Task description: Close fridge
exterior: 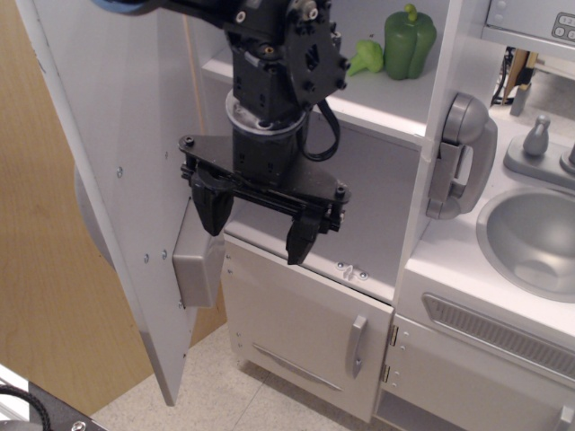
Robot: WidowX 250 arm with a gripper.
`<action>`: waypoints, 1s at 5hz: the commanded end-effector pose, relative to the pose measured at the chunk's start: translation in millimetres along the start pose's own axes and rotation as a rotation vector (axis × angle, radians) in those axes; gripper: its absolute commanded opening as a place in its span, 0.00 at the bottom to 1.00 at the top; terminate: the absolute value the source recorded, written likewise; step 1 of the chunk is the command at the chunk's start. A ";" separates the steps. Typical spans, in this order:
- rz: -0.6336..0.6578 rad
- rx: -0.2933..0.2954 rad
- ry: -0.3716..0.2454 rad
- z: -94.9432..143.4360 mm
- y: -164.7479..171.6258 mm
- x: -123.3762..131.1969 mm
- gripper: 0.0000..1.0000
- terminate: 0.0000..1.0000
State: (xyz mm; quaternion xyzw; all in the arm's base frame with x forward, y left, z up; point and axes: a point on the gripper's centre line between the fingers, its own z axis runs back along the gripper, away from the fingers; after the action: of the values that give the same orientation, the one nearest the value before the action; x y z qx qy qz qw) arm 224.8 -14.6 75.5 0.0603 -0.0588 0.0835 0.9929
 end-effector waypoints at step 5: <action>-0.193 -0.023 -0.068 10.0 71.5 -68.8 1.00 0.00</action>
State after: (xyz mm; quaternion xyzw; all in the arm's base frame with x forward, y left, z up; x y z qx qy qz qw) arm 139.1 41.4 82.0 0.0539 -0.0821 -0.0203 0.9950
